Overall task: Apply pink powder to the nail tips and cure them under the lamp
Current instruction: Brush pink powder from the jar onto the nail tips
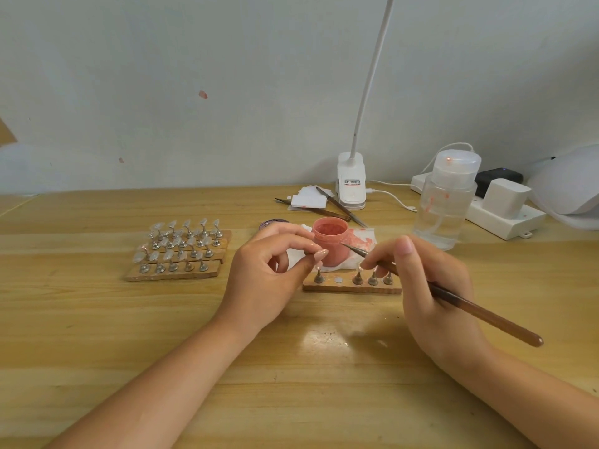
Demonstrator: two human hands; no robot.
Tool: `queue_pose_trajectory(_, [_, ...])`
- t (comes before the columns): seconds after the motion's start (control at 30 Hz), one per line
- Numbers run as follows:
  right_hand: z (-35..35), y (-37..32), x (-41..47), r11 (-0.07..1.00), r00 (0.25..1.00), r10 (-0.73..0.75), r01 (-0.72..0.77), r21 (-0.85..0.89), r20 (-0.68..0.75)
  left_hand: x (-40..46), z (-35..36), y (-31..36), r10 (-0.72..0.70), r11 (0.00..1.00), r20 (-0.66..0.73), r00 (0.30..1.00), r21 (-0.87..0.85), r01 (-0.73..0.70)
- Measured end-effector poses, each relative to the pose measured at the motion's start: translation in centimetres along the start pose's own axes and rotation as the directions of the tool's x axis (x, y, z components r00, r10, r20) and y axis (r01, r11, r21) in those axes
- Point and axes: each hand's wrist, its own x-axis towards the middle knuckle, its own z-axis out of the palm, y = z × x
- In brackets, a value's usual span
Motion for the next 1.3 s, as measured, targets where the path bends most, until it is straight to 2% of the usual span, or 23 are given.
queue_pose_trajectory(0.27, [0.47,-0.19,0.18,0.986,0.994,-0.100,0.105,-0.133,0.041,-0.05,0.07,-0.03,0.054,0.998,0.033,0.998,-0.040,-0.053])
queue_pose_trajectory(0.43, [0.46,-0.13,0.05,0.976,0.981,-0.145,0.164,-0.143,0.131,-0.08,0.25,-0.39,0.022,0.999,0.014,1.000,-0.041,-0.021])
queue_pose_trajectory(0.77, [0.39,-0.16,-0.10,0.987,0.986,-0.085,0.102,-0.122,0.141,-0.10,0.34,-0.36,-0.019,0.998,0.010,1.000,-0.062,0.020])
queue_pose_trajectory(0.87, [0.50,-0.38,0.11,0.983,0.986,-0.119,0.134,-0.127,0.113,-0.06,0.30,-0.31,-0.004,0.998,0.016,1.000,-0.056,0.004])
queue_pose_trajectory(1.0, [0.44,-0.15,-0.05,0.990,0.988,-0.074,0.088,-0.106,0.134,-0.04,0.31,-0.42,-0.007,0.998,0.009,1.000,-0.057,0.007])
queue_pose_trajectory(1.13, [0.54,-0.59,0.20,0.988,0.989,-0.097,0.109,-0.112,0.113,0.01,0.27,-0.47,0.004,0.999,0.007,1.000,-0.036,-0.004])
queue_pose_trajectory(1.3, [0.37,-0.26,-0.17,0.996,0.990,-0.038,0.048,-0.073,0.133,0.05,0.23,-0.43,-0.001,0.999,0.017,1.000,-0.042,0.001])
